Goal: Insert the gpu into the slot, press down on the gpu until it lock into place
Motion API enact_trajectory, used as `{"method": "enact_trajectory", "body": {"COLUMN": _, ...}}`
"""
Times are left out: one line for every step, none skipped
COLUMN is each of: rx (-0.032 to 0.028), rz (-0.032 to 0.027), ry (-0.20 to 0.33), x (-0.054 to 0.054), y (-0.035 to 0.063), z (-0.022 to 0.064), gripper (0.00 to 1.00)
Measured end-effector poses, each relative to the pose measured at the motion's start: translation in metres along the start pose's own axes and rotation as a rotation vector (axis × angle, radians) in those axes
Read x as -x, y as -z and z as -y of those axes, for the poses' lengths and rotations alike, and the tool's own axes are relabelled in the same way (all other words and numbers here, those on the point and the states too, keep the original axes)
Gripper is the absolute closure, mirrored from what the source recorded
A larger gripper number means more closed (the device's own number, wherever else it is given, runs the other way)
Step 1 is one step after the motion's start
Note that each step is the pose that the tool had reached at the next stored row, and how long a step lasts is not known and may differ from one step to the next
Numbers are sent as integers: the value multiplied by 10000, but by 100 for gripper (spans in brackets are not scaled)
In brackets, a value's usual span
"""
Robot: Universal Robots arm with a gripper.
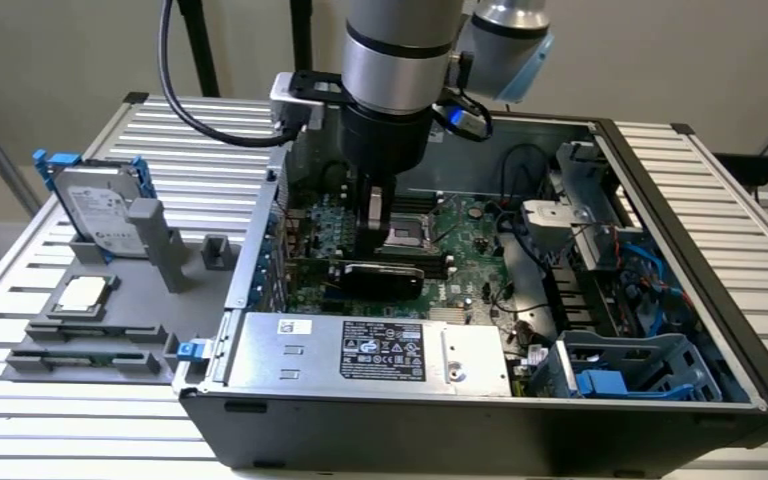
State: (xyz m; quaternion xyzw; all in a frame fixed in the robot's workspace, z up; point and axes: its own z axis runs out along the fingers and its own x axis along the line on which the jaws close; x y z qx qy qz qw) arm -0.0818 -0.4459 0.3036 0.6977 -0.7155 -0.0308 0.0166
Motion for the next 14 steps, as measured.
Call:
{"method": "enact_trajectory", "body": {"rx": 2, "rz": -3, "ry": -1, "x": 0, "y": 29, "z": -5, "gripper": 68}}
{"method": "enact_trajectory", "body": {"rx": 0, "rz": -1, "ry": -1, "x": 1, "y": 40, "z": -6, "gripper": 74}}
{"method": "enact_trajectory", "body": {"rx": 0, "rz": 0, "ry": 1, "x": 1, "y": 41, "z": -6, "gripper": 74}}
{"method": "enact_trajectory", "body": {"rx": -1, "rz": 0, "ry": 1, "x": 1, "y": 41, "z": -6, "gripper": 80}}
{"method": "enact_trajectory", "body": {"rx": -1, "rz": 1, "ry": 1, "x": 1, "y": 41, "z": -6, "gripper": 86}}
{"method": "enact_trajectory", "body": {"rx": -1, "rz": 1, "ry": 0, "x": 1, "y": 41, "z": -6, "gripper": 86}}
{"method": "enact_trajectory", "body": {"rx": 0, "rz": 0, "ry": 0, "x": 1, "y": 41, "z": -6, "gripper": 89}}
{"method": "enact_trajectory", "body": {"rx": -1, "rz": 0, "ry": 0, "x": 1, "y": 41, "z": -6, "gripper": 89}}
{"method": "enact_trajectory", "body": {"rx": 0, "rz": 0, "ry": 0, "x": 1, "y": 41, "z": -6, "gripper": 89}}
{"method": "enact_trajectory", "body": {"rx": -1, "rz": 0, "ry": 0, "x": 1, "y": 41, "z": -6, "gripper": 89}}
{"method": "enact_trajectory", "body": {"rx": 0, "rz": 0, "ry": 0, "x": 1, "y": 41, "z": -6, "gripper": 89}}
{"method": "enact_trajectory", "body": {"rx": 0, "rz": 0, "ry": 0, "x": 1, "y": 41, "z": -6, "gripper": 89}}
{"method": "enact_trajectory", "body": {"rx": 0, "rz": 0, "ry": 0, "x": 1, "y": 41, "z": -6, "gripper": 89}}
{"method": "enact_trajectory", "body": {"rx": 0, "rz": -1, "ry": 0, "x": 1, "y": 41, "z": -6, "gripper": 89}}
